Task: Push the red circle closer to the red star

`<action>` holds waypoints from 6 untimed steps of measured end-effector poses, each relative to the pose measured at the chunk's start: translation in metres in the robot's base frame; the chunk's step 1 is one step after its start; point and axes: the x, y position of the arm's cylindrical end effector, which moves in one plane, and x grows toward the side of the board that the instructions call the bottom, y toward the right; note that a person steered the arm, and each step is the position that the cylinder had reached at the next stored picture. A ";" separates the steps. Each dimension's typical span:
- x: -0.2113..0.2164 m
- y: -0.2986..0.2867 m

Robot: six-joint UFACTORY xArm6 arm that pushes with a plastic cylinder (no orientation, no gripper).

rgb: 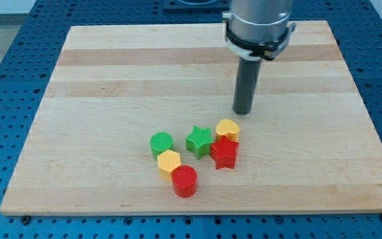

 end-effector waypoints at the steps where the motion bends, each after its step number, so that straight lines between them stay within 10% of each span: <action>1: 0.003 -0.021; 4: 0.026 -0.025; 6: -0.036 -0.101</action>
